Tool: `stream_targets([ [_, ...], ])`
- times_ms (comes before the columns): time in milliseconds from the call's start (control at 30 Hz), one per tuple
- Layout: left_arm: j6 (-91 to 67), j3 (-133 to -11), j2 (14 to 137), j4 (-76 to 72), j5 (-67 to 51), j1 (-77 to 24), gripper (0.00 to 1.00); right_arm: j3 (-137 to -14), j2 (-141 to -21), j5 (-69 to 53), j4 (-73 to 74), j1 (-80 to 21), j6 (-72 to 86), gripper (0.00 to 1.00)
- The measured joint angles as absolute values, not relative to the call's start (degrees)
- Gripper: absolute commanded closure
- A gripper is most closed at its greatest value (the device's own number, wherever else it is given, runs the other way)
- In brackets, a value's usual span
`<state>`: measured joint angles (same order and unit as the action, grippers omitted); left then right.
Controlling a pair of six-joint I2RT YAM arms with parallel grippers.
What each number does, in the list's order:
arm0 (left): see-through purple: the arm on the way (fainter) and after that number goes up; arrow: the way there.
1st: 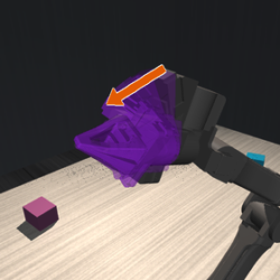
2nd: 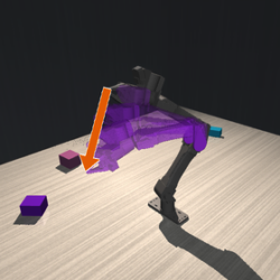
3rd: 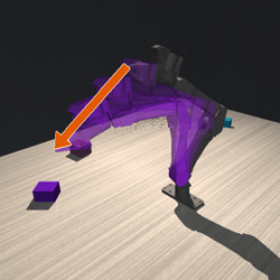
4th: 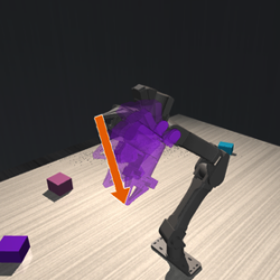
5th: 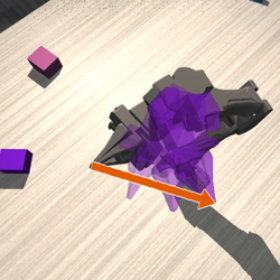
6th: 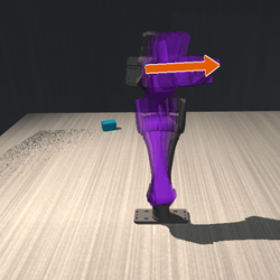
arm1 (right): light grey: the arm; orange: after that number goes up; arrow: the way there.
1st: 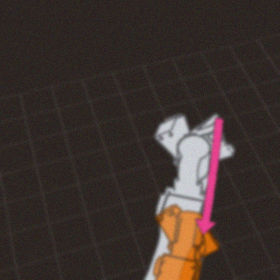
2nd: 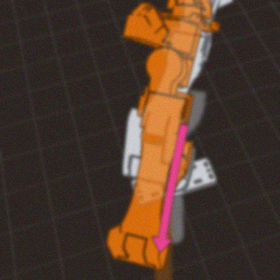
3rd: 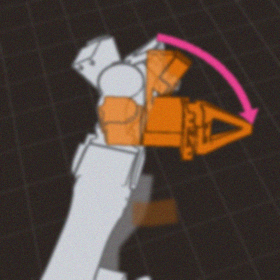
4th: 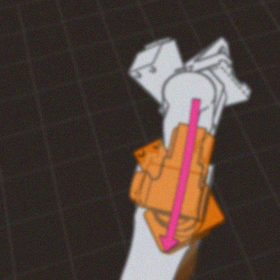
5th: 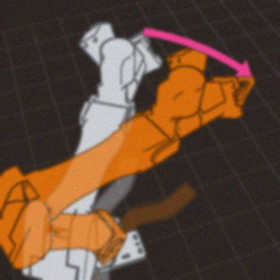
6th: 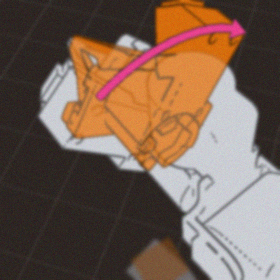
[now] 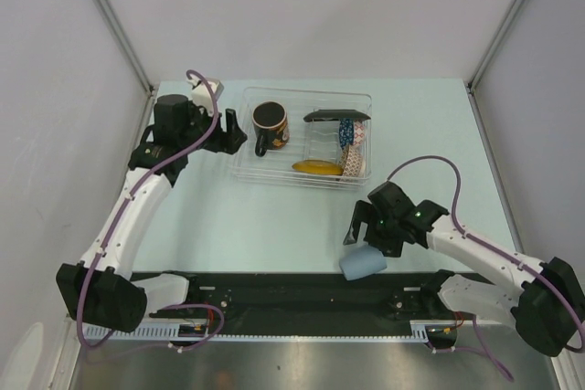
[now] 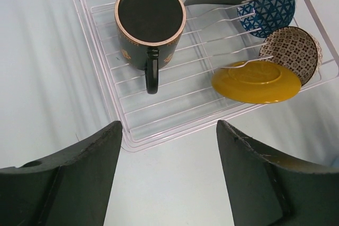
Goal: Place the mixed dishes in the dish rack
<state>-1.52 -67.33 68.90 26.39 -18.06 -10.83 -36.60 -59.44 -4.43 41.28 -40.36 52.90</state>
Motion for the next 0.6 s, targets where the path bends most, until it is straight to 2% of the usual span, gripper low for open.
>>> stream_targets([
  [33,-1.4,-67.3,68.8,26.5,-17.9,-10.8,0.23,-36.3,-60.1,-5.1,40.3,-40.3,52.4,0.14],
  [100,-1.4,-67.2,68.6,26.5,-17.7,-10.8,0.23,-35.1,-60.5,-6.6,38.4,-40.0,51.6,0.24],
  [200,-1.3,-67.2,68.2,26.5,-17.5,-10.8,0.23,-33.2,-60.4,-8.8,37.0,-39.3,50.6,0.52],
  [233,-1.3,-67.2,68.0,26.5,-17.5,-10.8,0.23,-32.7,-60.4,-9.5,36.8,-39.0,50.5,0.83],
  [267,-1.3,-67.2,67.7,26.5,-17.3,-10.8,0.23,-32.3,-60.4,-10.2,36.6,-38.7,50.4,0.90],
  [433,-1.0,-66.7,67.0,26.2,-17.1,-10.8,0.23,-32.0,-58.3,-15.2,36.3,-36.9,50.3,1.00],
  [600,-1.0,-66.5,67.0,26.1,-16.7,-10.8,0.23,-31.6,-58.3,-18.5,36.0,-34.2,49.7,1.00],
])
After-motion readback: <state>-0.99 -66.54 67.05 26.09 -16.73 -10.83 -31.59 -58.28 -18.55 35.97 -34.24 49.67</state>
